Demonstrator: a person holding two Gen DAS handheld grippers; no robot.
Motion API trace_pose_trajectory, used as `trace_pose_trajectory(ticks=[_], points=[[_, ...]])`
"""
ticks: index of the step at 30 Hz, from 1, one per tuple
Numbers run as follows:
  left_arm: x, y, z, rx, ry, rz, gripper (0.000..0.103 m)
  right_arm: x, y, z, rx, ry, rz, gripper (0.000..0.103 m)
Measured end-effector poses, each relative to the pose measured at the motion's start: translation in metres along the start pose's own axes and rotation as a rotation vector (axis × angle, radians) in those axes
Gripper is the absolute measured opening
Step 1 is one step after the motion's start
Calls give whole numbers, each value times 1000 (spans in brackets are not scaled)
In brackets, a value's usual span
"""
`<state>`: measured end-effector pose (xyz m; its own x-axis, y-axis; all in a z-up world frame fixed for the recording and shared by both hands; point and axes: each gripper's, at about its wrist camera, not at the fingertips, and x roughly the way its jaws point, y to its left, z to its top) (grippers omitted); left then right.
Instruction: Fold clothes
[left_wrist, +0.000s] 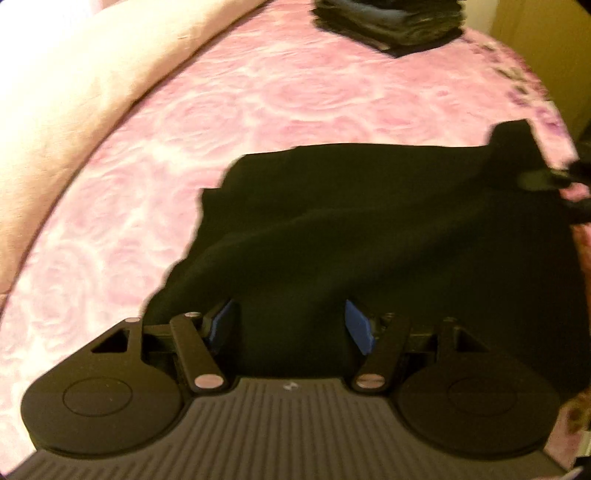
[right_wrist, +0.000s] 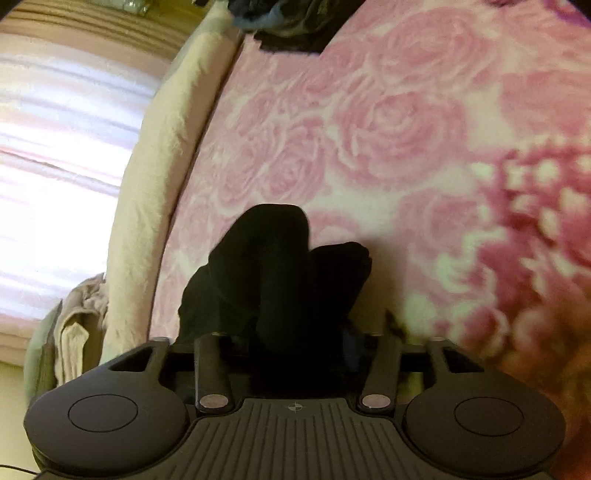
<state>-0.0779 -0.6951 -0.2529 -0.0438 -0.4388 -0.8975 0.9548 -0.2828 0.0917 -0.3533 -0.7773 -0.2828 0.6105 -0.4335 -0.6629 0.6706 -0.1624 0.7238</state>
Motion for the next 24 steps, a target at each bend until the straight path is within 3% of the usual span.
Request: trace_pose_trajectory(ticks=[5,9,13,16,20,24], points=[[20,6,4,34,38,47,51,-20,7,-31,-25,8,28,54],[35,7,7,64,44,62,59,-14,9,-41,-63,38,21,54],[43,17,14,7,69,51,64,-4,7,-45,-89,61,-3,54],[33,19,18,-15,80,63,62,-7,16,-34,-156,47,-14,54],[8,21,17,-68,74,96,51,-10,18,-26,-151,36,16,54],[-23,8,9,-100,61,57,50,-12,21,-17,-142,25,49,54]])
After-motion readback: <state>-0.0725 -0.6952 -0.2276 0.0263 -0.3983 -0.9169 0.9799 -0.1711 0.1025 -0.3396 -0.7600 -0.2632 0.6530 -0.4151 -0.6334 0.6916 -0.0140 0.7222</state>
